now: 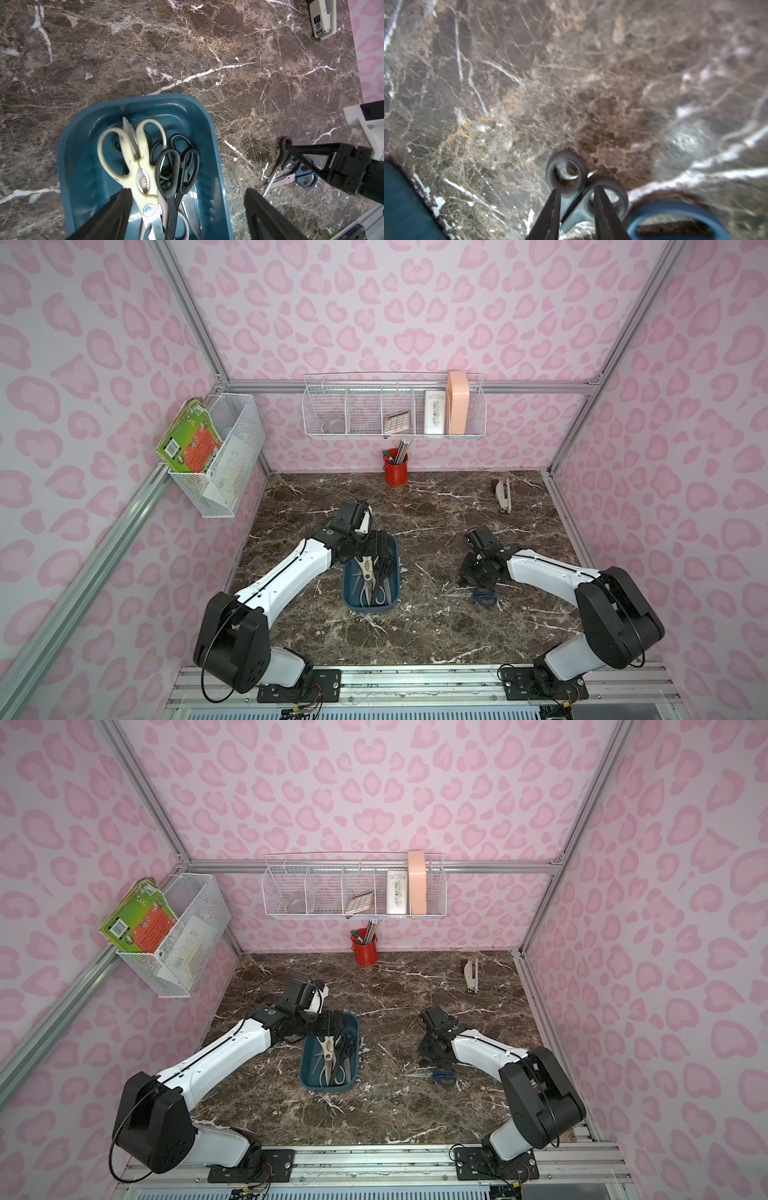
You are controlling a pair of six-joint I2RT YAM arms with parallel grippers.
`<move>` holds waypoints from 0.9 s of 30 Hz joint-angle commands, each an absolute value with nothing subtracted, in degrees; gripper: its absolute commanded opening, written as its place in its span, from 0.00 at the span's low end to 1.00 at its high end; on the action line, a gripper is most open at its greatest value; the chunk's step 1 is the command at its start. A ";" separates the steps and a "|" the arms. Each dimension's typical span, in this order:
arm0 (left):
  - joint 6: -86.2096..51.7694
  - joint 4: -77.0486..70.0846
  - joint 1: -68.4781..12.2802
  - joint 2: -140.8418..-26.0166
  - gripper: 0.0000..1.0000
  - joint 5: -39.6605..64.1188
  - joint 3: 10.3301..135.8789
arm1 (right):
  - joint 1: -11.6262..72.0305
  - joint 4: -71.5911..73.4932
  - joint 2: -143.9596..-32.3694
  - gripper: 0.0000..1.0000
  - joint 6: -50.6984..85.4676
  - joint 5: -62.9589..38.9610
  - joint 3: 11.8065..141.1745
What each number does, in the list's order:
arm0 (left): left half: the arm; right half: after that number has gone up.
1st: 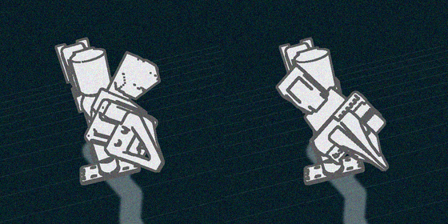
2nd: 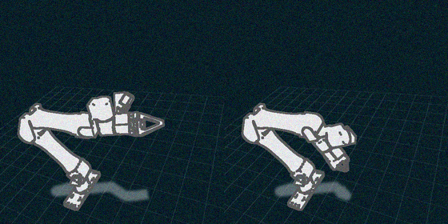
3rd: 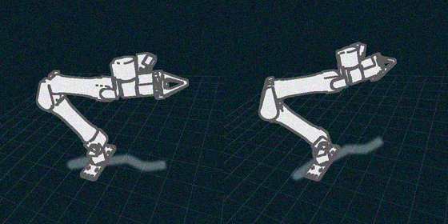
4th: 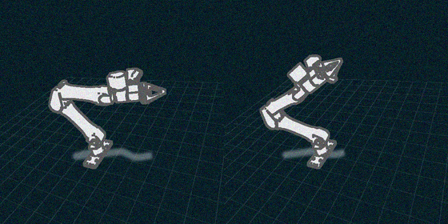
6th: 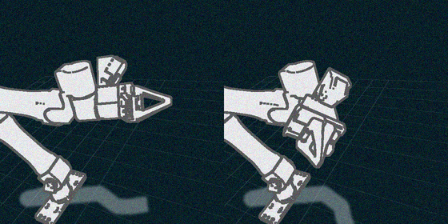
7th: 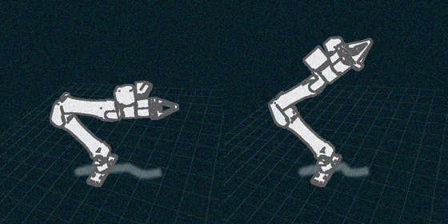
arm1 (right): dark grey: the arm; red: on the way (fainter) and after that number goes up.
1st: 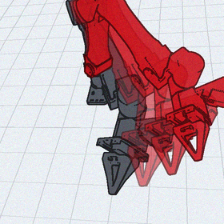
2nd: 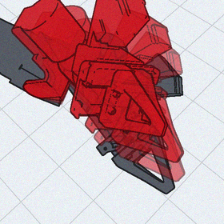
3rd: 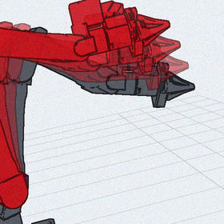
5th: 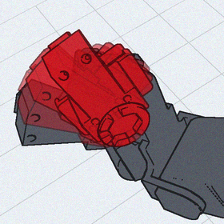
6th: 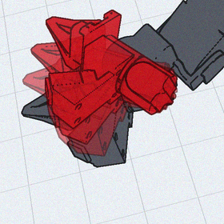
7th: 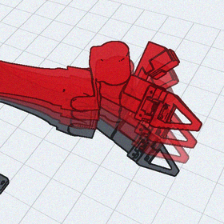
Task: Put the scissors into the storage box
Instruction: Move the scissors to the center of the board.
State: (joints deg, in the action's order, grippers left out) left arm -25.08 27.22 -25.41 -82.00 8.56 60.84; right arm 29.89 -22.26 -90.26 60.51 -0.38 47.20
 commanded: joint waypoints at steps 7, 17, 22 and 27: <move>-24.34 27.78 -25.31 -80.42 0.89 7.35 60.25 | 30.15 -25.40 -100.53 0.26 53.26 0.24 54.00; -24.26 27.79 -25.34 -80.42 0.89 7.12 60.29 | 29.82 -31.37 -107.12 0.21 44.63 2.72 61.59; -24.26 27.77 -25.35 -79.99 0.89 6.68 60.07 | 29.76 -33.92 -110.27 0.21 39.32 4.24 65.46; -24.08 27.86 -25.31 -80.07 0.89 6.47 60.38 | 28.93 -35.59 -111.40 0.21 32.92 4.36 69.67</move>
State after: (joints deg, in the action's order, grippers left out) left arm -24.93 27.46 -25.41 -80.23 6.83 60.20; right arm 29.41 -32.95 -108.79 38.83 3.62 69.32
